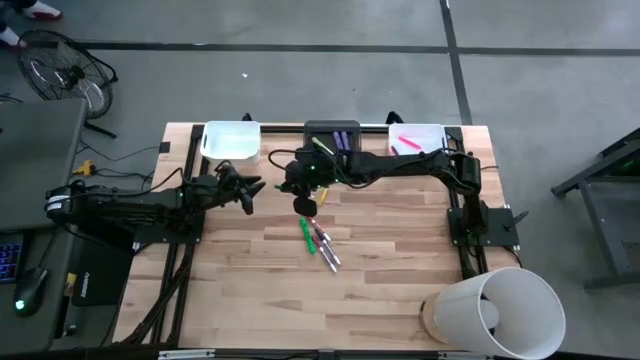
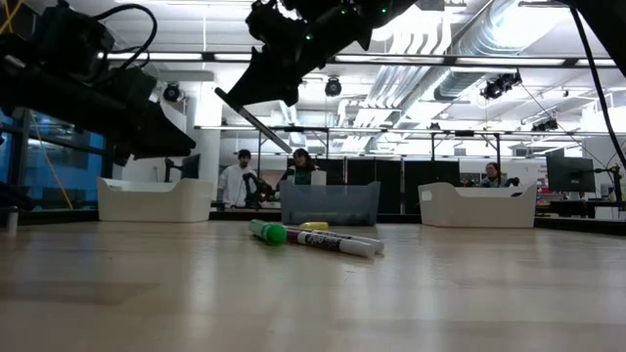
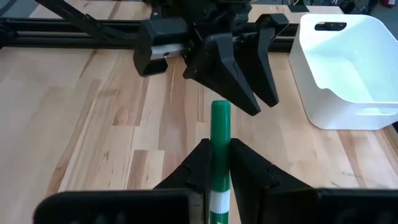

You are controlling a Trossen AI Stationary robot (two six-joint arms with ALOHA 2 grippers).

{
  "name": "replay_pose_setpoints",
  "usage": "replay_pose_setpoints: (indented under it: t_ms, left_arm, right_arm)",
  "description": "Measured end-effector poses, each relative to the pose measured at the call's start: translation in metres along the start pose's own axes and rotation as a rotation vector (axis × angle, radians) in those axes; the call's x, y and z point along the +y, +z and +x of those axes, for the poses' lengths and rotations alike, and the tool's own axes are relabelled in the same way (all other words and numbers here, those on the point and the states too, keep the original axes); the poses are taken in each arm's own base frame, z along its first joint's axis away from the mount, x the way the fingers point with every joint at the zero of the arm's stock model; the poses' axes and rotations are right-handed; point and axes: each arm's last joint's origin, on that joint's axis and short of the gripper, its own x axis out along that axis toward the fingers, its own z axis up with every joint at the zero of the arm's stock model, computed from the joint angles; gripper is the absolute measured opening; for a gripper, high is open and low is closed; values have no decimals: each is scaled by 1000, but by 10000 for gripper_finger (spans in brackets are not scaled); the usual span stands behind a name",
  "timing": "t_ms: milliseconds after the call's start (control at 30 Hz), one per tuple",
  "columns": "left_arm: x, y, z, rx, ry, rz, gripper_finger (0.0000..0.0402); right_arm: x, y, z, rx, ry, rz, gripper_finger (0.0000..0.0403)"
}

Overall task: Pick & Place Markers
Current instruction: Put the green highlighter pen into the left white bin

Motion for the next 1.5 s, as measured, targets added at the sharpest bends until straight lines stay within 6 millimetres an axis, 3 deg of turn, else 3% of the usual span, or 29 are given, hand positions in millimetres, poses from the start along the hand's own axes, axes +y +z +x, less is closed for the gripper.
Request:
replay_pose_setpoints:
  t_ms: [200, 300, 533, 767, 1067, 1300, 1500]
  left_arm:
    - [-1, 1, 0, -14, -4, -42, 131]
    - [-7, 8, -1, -53, -141, 68, 131]
    - [-12, 13, -2, -92, -266, 158, 131]
    - [-20, 32, -8, -313, -366, 228, 134]
    - [-26, 42, -11, -376, -452, 248, 193]
    - [-42, 67, 5, -359, -444, 282, 220]
    - [-52, 75, 26, -313, -433, 300, 221]
  right_arm:
    - [0, 1, 0, -11, -1, -2, 36]
    - [0, 5, 0, -50, -4, -7, 33]
    - [0, 29, -15, -241, -16, -35, 43]
    - [3, 50, -25, -447, 31, -77, 33]
    - [3, 53, -27, -486, 32, -91, 45]
    - [3, 58, -29, -542, 35, -105, 34]
    - [3, 58, -29, -538, 36, -105, 45]
